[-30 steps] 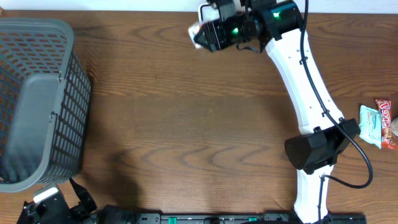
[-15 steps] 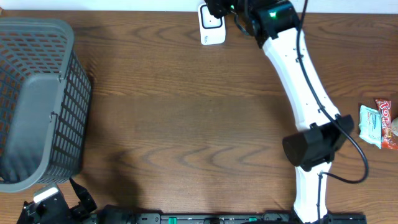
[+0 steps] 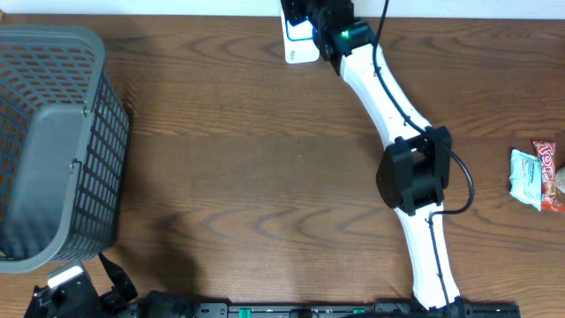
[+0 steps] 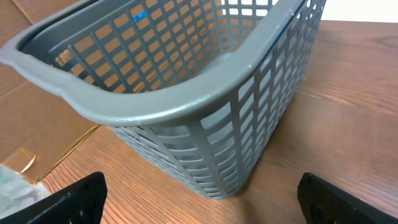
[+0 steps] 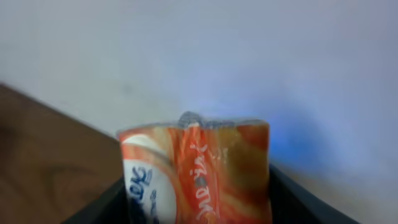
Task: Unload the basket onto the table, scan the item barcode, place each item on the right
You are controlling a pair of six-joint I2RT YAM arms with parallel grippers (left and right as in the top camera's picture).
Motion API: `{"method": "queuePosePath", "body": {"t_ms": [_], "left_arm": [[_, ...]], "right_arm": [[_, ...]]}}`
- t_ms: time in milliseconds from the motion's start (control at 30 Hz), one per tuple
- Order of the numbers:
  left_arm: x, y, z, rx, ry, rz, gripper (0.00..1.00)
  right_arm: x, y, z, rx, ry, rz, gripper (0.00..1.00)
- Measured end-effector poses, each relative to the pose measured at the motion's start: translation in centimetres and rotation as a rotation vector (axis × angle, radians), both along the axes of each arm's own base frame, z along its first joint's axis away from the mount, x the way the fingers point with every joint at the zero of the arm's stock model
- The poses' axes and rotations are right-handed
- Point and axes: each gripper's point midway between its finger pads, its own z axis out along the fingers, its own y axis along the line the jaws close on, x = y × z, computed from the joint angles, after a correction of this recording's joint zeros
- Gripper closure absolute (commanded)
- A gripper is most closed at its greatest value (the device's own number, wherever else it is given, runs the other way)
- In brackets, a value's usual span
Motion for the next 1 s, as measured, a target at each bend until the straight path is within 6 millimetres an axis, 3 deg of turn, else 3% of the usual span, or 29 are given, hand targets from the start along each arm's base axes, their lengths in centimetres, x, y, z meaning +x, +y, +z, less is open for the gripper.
{"method": "queuePosePath", "body": {"t_ms": [167, 500, 1000], "left_arm": [[0.0, 0.0, 0.0, 0.0, 0.001, 0.0, 0.02], [0.0, 0.0, 0.0, 0.001, 0.001, 0.0, 0.02], [0.0, 0.0, 0.0, 0.0, 0.0, 0.0, 0.02]], "right_arm": [[1.5, 0.2, -1.8, 0.01, -0.048, -0.023, 0.45], [2.8, -0.1, -10.8, -0.042, 0.036, -0.061, 0.52], [3.7, -0.8, -10.0, -0.02, -0.019, -0.081, 0.55]]}}
